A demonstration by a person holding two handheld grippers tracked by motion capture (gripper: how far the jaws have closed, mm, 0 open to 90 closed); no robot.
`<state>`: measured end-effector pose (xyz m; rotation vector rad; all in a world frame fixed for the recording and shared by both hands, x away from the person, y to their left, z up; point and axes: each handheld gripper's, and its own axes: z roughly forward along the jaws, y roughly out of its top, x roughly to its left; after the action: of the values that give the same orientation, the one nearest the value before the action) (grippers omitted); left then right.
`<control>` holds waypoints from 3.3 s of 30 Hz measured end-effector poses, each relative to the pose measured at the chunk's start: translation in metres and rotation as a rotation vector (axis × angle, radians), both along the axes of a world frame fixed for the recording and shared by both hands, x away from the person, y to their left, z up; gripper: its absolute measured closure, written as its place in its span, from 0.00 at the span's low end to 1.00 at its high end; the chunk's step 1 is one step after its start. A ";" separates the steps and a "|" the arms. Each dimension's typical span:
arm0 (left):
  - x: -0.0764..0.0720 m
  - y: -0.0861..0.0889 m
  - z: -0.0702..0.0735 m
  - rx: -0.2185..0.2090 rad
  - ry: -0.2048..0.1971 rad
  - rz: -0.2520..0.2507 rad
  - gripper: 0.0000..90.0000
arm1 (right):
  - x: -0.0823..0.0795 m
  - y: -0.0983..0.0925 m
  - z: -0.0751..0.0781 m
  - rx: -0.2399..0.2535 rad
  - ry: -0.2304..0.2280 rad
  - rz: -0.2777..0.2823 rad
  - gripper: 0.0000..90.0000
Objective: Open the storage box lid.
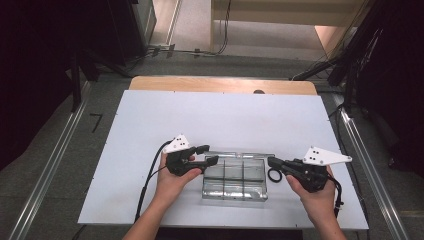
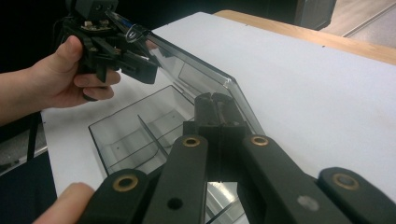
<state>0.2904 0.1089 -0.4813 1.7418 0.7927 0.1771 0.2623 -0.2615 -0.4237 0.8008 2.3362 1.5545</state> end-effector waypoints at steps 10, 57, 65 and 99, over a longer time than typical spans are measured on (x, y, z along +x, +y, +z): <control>0.005 0.004 -0.002 -0.039 0.023 0.008 0.62 | 0.007 -0.006 0.002 0.003 0.013 -0.010 0.98; 0.021 0.008 -0.006 -0.128 0.077 0.014 0.71 | 0.057 0.006 -0.034 0.034 0.105 -0.036 0.38; 0.022 0.007 -0.007 -0.132 0.079 0.027 0.71 | 0.058 0.010 -0.039 0.026 0.105 -0.074 0.64; 0.030 0.010 -0.012 -0.148 0.123 0.094 0.84 | 0.066 0.010 -0.051 0.074 0.138 -0.176 0.89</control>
<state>0.3201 0.1191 -0.4937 1.5885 0.9545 0.0728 0.3286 -0.2512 -0.4743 1.1320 2.2396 1.5638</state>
